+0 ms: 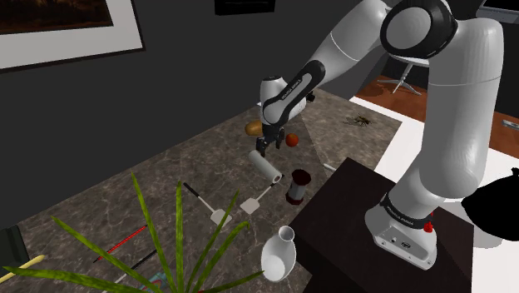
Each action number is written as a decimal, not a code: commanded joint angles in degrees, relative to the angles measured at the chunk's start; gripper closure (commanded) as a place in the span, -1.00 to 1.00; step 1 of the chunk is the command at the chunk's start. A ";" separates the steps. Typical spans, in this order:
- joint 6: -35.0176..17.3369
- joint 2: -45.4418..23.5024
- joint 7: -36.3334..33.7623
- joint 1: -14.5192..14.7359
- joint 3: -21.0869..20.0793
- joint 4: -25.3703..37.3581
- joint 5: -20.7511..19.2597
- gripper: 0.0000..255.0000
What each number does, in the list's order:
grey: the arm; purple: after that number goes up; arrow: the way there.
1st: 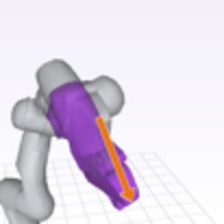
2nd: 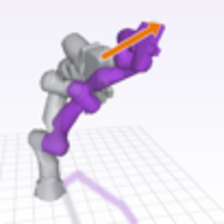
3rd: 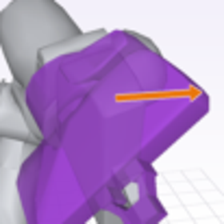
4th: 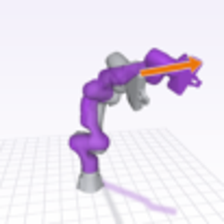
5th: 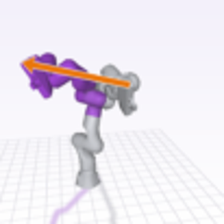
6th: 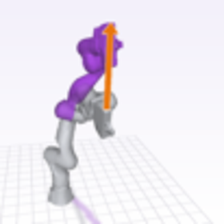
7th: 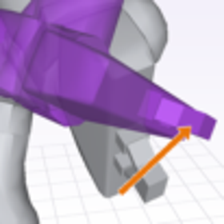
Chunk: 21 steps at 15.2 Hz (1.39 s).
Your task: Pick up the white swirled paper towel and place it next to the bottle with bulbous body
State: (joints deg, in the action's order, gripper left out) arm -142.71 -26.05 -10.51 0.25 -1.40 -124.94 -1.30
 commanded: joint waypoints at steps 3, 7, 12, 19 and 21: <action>-1.08 -1.08 -0.04 0.03 0.03 0.02 -0.05 -1.00; -1.08 -1.08 -0.04 0.03 0.03 0.02 -0.05 -1.00; -1.07 -1.07 -0.04 0.02 0.03 0.02 -0.05 1.00; -1.07 -1.07 -0.04 0.02 0.03 0.02 -0.05 -1.00; -0.62 -5.81 -10.04 6.89 4.51 4.78 -6.76 -1.00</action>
State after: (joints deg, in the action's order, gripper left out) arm -143.41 -30.03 -15.95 4.23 1.42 -121.81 -5.22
